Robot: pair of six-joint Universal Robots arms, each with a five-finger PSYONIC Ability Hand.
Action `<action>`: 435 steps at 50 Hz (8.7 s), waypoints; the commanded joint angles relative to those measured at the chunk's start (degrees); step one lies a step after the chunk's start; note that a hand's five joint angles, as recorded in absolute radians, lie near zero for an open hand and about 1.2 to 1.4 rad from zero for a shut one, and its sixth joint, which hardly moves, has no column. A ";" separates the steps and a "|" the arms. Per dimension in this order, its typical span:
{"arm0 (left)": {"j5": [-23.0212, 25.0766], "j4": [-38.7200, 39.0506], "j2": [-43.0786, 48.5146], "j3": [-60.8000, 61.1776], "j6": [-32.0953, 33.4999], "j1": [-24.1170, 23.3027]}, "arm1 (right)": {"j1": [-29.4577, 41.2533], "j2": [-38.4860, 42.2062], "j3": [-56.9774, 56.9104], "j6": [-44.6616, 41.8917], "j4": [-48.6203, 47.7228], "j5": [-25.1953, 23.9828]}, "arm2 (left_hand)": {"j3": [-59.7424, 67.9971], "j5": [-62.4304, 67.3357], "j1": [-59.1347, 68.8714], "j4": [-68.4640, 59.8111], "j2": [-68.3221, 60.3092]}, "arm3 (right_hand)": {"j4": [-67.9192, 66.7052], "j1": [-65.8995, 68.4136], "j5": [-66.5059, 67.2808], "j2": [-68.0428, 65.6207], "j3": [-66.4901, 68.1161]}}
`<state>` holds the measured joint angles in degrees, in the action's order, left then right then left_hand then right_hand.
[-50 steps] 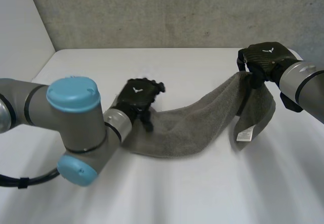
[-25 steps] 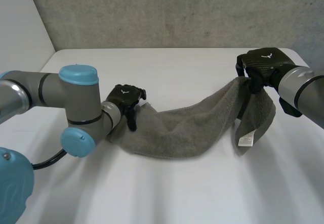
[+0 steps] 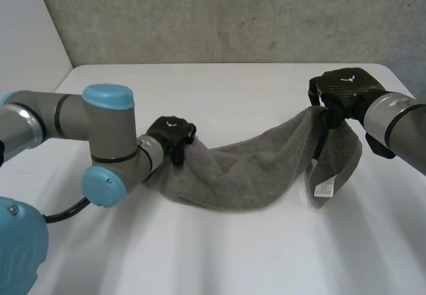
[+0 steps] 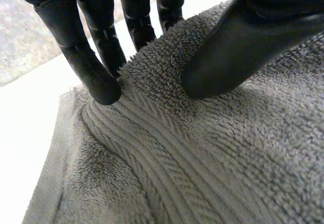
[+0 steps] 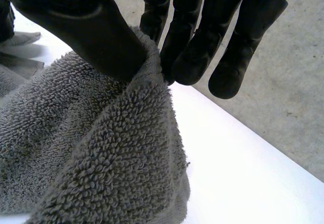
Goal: Fold the towel.
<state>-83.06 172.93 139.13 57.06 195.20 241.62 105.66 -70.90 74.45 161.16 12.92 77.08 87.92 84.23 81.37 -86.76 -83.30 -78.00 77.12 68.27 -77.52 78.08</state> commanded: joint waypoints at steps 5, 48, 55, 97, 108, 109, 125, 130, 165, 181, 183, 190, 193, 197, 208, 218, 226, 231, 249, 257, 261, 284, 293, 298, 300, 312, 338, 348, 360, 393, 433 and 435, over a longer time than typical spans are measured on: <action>-0.34 1.88 -11.33 0.68 -0.87 1.22 | 0.07 -5.04 0.34 1.79 -7.47 -0.44 | -7.92 -14.23 -1.37 6.76 3.30 | -2.00 2.88 1.73 -2.48 1.92; 4.23 13.05 -29.96 45.24 9.68 6.14 | -0.55 3.31 12.03 -23.61 3.96 -6.59 | -7.92 -14.23 -1.37 6.76 3.30 | 13.58 -12.71 -13.86 13.10 -13.66; 4.23 12.96 -40.75 53.49 10.03 6.14 | -3.00 -2.91 16.77 -30.28 18.35 -7.99 | -7.92 -14.23 -1.37 6.76 3.30 | 31.57 -30.69 -31.84 31.08 -31.65; -0.52 5.66 -32.34 46.65 9.33 9.75 | 4.90 22.56 -19.08 -6.38 10.81 -0.70 | -57.69 -63.99 -51.13 56.53 53.07 | 59.51 -58.63 -59.78 59.02 -59.58; -0.26 5.05 -32.69 48.67 9.59 12.82 | 4.73 26.52 -20.49 -12.71 10.46 2.72 | -57.02 -63.32 -50.46 55.85 52.39 | 54.96 -54.09 -55.24 54.48 -55.04; -0.26 5.05 -32.69 49.02 9.59 12.82 | 4.73 27.13 -20.57 -12.80 10.38 2.72 | -56.85 -63.16 -50.29 55.69 52.23 | 54.80 -53.92 -55.07 54.31 -54.88; 0.01 5.05 -32.95 51.31 9.68 12.74 | 4.81 32.93 -25.76 -12.80 10.20 2.81 | -52.98 -59.28 -46.42 51.82 48.36 | 54.29 -53.41 -54.56 53.81 -54.37; 0.01 5.05 -33.04 51.57 9.68 12.74 | 4.90 33.02 -25.94 -12.53 10.20 2.63 | -48.61 -54.91 -42.05 47.44 43.98 | 45.04 -44.16 -45.31 44.56 -45.12; 0.01 5.14 -33.22 51.57 9.59 12.65 | 5.17 33.11 -27.43 -10.78 8.18 2.55 | -39.02 -45.32 -32.46 37.85 34.39 | 48.72 -47.84 -48.99 48.24 -48.80; 0.01 5.22 -33.39 51.39 9.59 12.39 | 5.43 34.95 -28.84 -10.86 8.18 2.63 | -39.02 -45.32 -32.46 37.85 34.39 | 51.60 -50.72 -51.87 51.12 -51.68; 0.01 5.22 -33.39 51.39 9.59 12.47 | 5.43 35.30 -29.01 -10.86 8.27 2.63 | -39.02 -45.32 -32.46 37.85 34.39 | 51.27 -50.39 -51.54 50.78 -51.34; 0.01 5.14 -33.48 51.39 9.59 12.56 | 5.43 35.66 -29.01 -10.86 8.27 2.63 | -39.02 -45.32 -32.46 37.85 34.39 | 49.92 -49.04 -50.19 49.43 -50.00; 0.01 5.22 -33.48 51.39 9.50 12.56 | 5.43 35.66 -29.10 -10.86 8.35 2.63 | -39.02 -45.32 -32.46 37.85 34.39 | 49.92 -49.04 -50.19 49.43 -50.00; 0.01 5.22 -33.48 51.48 9.50 12.56 | 5.43 35.75 -29.10 -10.86 8.62 2.63 | -39.02 -45.32 -32.46 37.85 34.39 | 49.42 -48.54 -49.69 48.93 -49.49; 0.01 5.22 -33.48 51.39 9.59 12.56 | 5.43 35.39 -28.93 -10.86 8.88 2.63 | -39.02 -45.32 -32.46 37.85 34.39 | 36.00 -35.12 -36.27 35.52 -36.08; 0.01 5.22 -33.57 51.31 9.50 12.56 | 5.60 34.95 -28.49 -10.60 8.88 2.55 | -39.02 -45.32 -32.46 37.85 34.39 | 26.03 -25.15 -26.30 25.55 -26.11; 0.01 5.22 -33.57 51.31 9.50 12.65 | 5.52 34.95 -27.69 -9.46 8.88 2.37 | -39.02 -45.32 -32.46 37.85 34.39 | 19.98 -19.10 -20.25 19.49 -20.05; 0.10 5.22 -33.57 51.39 9.50 12.65 | 5.25 35.04 -26.82 -8.93 8.79 1.84 | -39.02 -45.32 -32.46 37.85 34.39 | 21.15 -20.28 -21.43 20.67 -21.23; 0.01 5.22 -33.57 51.31 9.50 12.65 | 5.16 34.95 -26.20 -8.58 8.44 1.49 | -39.02 -45.32 -32.46 37.85 34.39 | 3.11 -2.23 -3.38 2.62 -3.19; 0.10 5.22 -33.92 51.31 9.41 12.65 | 5.34 34.52 -25.68 -8.58 8.44 1.58 | -39.02 -45.32 -32.46 37.85 34.39 | -2.00 2.88 1.73 -2.48 1.92; 0.01 5.22 -34.18 51.22 9.41 12.65 | 4.99 32.76 -25.06 -7.88 8.35 1.49 | -39.02 -45.32 -32.46 37.85 34.39 | -2.00 2.88 1.73 -2.48 1.92; -0.52 6.10 -36.21 51.13 8.97 13.97 | -2.74 13.95 -13.38 8.03 1.77 0.09 | -63.55 -69.86 -57.00 62.39 58.93 | -2.00 2.88 1.73 -2.48 1.92; -0.61 6.10 -36.03 51.57 8.97 14.06 | -6.44 10.26 -6.25 7.50 -3.69 -0.09 | -63.74 -70.05 -57.19 62.58 59.12 | -2.00 2.88 1.73 -2.48 1.92; -0.69 6.10 -35.77 52.18 9.50 14.84 | -7.67 9.03 -4.84 7.24 -4.30 -0.18 | -59.05 -65.36 -52.50 57.89 54.43 | -2.00 2.88 1.73 -2.48 1.92; -0.69 5.84 -35.68 52.18 9.59 14.85 | -7.84 8.77 -4.67 7.24 -4.39 -0.26 | -55.04 -61.34 -48.48 53.88 50.41 | -2.00 2.88 1.73 -2.48 1.92; -0.17 5.49 -35.94 50.78 9.77 14.76 | -8.37 7.71 -4.84 7.15 -4.48 -0.27 | -7.92 -14.23 -1.37 6.76 3.30 | -2.00 2.88 1.73 -2.48 1.92; -6.32 5.58 -45.61 15.89 4.58 12.56 | -8.19 -11.19 -13.98 0.91 -5.09 0.97 | -7.92 -14.23 -1.37 6.76 3.30 | -2.00 2.88 1.73 -2.48 1.92; -5.70 -1.69 -39.75 9.93 11.32 13.18 | -8.28 -11.29 -16.27 -11.98 6.76 1.14 | -7.92 -14.23 -1.37 6.76 3.30 | -2.00 2.88 1.73 -2.48 1.92; -6.41 -20.26 -21.97 -5.65 17.94 12.47 | -5.47 1.82 -22.95 -21.85 15.03 3.60 | -7.92 -14.23 -1.37 6.76 3.30 | -2.00 2.88 1.73 -2.48 1.92; -2.90 -8.84 -21.17 -11.49 -3.42 15.63 | -0.81 2.70 -19.81 -14.56 -4.83 5.19 | -7.92 -14.23 -1.37 6.76 3.30 | -2.00 2.88 1.73 -2.48 1.92; 12.40 1.53 -42.38 40.24 9.76 22.58 | -11.27 -9.63 5.71 -18.69 7.74 -3.52 | -8.91 -15.21 -2.35 7.74 4.28 | -2.00 2.88 1.73 -2.48 1.92; 12.23 2.06 -40.07 39.09 10.82 22.05 | -11.27 -7.76 5.00 -18.69 7.65 -3.61 | -9.08 -15.38 -2.52 7.91 4.45 | -2.00 2.88 1.73 -2.48 1.92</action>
<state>-70.00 173.20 90.31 98.51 204.00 265.23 94.05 -85.19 81.27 142.70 21.03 72.80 88.86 85.30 83.50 -86.80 -87.07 -76.60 75.74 66.45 -75.24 76.90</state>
